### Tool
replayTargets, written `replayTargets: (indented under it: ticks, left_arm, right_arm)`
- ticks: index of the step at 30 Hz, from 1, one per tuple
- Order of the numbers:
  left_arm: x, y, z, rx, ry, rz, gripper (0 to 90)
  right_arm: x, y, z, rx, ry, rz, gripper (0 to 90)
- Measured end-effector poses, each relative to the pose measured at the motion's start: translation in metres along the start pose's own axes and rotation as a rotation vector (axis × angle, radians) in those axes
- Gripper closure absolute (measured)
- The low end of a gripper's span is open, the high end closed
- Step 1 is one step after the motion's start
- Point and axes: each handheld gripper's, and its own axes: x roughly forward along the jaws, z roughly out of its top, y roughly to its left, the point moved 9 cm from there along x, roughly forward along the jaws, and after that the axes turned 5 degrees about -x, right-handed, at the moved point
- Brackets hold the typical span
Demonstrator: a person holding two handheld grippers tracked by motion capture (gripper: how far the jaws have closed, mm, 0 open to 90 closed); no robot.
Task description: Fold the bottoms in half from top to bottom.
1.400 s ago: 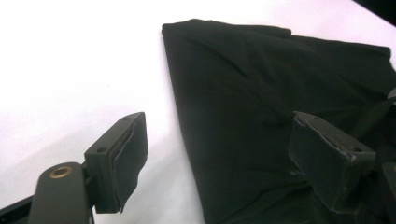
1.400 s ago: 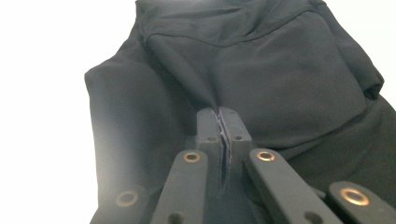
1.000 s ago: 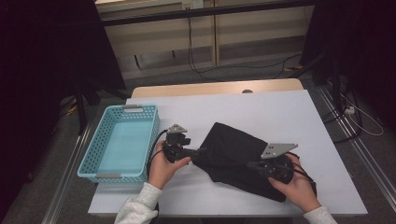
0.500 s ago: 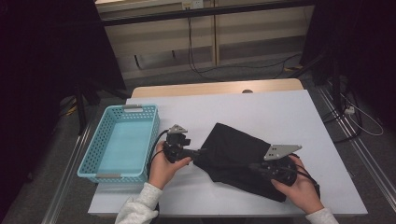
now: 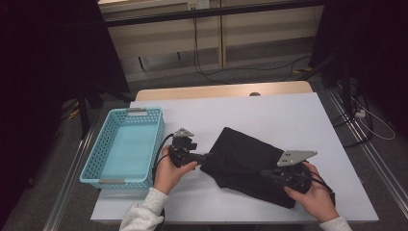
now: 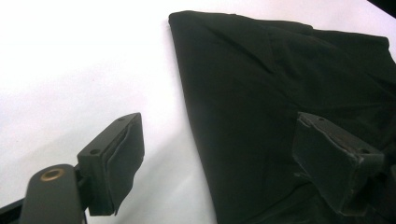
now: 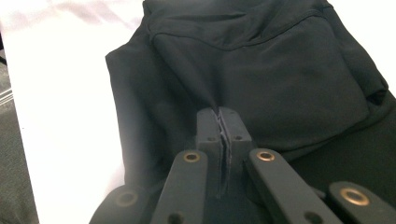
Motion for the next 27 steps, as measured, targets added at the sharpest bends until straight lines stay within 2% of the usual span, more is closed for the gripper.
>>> replayTargets:
  ticks: [18,22,27]
  left_arm:
    - [0.006,0.0,0.002,-0.003,0.007,-0.007,17.4]
    - [0.007,-0.002,0.002,0.011,0.015,-0.016,17.6]
    - [0.006,-0.003,0.005,0.007,0.004,-0.016,17.5]
  right_arm:
    - [-0.014,0.0,-0.01,0.019,0.004,-0.019,88.7]
    - [-0.016,0.0,-0.012,0.023,0.004,-0.021,88.5]
    - [-0.016,0.002,-0.014,0.024,0.01,-0.022,88.3]
